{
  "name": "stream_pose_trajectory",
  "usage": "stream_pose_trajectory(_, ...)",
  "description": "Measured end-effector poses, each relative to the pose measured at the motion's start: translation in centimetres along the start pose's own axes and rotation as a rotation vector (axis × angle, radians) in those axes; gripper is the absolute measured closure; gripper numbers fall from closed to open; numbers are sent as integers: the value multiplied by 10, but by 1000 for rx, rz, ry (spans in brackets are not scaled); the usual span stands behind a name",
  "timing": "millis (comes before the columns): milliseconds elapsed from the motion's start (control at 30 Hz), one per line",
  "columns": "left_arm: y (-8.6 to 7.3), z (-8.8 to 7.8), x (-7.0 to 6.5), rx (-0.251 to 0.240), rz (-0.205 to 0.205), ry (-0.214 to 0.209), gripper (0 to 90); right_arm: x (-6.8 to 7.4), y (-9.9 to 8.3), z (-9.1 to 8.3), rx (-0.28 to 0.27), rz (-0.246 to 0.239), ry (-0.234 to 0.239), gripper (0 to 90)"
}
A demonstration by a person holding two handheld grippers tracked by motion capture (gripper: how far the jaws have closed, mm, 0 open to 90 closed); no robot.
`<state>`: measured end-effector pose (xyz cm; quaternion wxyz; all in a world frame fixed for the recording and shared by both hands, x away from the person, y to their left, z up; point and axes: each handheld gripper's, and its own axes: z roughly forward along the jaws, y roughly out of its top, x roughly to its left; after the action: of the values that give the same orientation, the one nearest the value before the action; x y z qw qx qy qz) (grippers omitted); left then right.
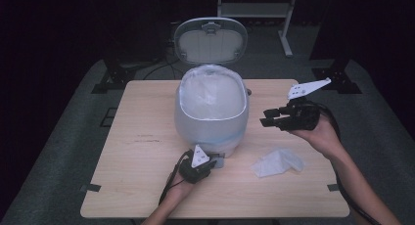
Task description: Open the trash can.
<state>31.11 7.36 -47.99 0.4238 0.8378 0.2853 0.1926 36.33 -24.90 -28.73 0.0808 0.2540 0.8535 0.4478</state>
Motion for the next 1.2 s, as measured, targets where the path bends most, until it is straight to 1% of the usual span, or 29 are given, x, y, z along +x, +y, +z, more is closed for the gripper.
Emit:
stream_pose_trajectory(333, 0, 0, 0, -2, -2, -1, 751, -1, -12, 1, 0, 0, -2, 576)
stream_pose_trajectory(433, 0, 0, 0, 3, 3, 0, 751, -1, -16, 2, 5, -2, -8, 575)
stream_pose_trajectory(600, 0, 0, -1, -4, -5, -2, 751, -2, -22, 3, 6, -1, -12, 566)
stream_pose_trajectory(800, 0, 0, 0, -4, -2, 1, 751, -3, -30, 6, 9, 9, -11, 553)
stream_pose_trajectory(933, 0, 0, 0, -4, -2, 1, 751, -4, -40, 10, 16, 21, -14, 551)
stream_pose_trajectory(1200, 0, 0, 0, -4, -2, 1, 751, -7, -52, 11, 12, 42, -15, 551)
